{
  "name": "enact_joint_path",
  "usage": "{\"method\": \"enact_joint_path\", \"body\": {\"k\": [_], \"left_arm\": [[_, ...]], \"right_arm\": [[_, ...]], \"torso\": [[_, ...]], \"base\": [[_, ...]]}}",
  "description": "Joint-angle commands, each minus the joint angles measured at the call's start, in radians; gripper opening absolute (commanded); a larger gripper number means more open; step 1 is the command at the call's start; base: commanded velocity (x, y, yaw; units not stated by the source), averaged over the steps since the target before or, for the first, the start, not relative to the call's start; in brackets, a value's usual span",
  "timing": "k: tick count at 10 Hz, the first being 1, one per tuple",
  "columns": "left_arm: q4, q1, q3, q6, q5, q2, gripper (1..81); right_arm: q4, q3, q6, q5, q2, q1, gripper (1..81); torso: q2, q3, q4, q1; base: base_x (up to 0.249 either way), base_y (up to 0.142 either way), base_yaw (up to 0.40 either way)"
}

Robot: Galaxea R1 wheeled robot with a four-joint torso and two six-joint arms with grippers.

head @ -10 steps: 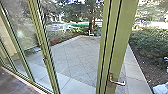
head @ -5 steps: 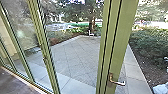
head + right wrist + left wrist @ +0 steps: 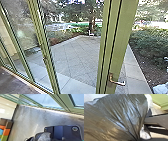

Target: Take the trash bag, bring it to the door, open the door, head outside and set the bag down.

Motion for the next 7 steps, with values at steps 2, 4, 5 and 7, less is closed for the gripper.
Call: {"method": "enact_joint_path", "body": {"k": [2, 4, 5, 7], "left_arm": [[0.002, -0.031, 0.006, 0.003, 0.062, -0.001, 1.0], [0.002, -0.028, -0.018, 0.003, 0.062, 0.013, 1.0], [0.002, -0.028, -0.032, 0.003, 0.062, 0.021, 1.0], [0.0, -0.028, -0.041, 0.003, 0.062, 0.028, 1.0]], "right_arm": [[0.135, 0.01, 0.008, -0.121, -0.081, 0.177, 81.1], [0.2, -0.014, 0.009, -0.195, -0.081, 0.262, 81.1], [0.217, -0.024, 0.011, -0.216, -0.083, 0.299, 81.1], [0.233, -0.056, 0.029, -0.234, -0.074, 0.348, 81.1]], "torso": [[0.0, 0.0, 0.0, 0.0], [0.0, 0.0, 0.0, 0.0], [0.0, 0.0, 0.0, 0.0], [0.0, 0.0, 0.0, 0.0]], "base": [[0.0, 0.0, 0.0], [0.0, 0.0, 0.0], [0.0, 0.0, 0.0], [0.0, 0.0, 0.0]]}}
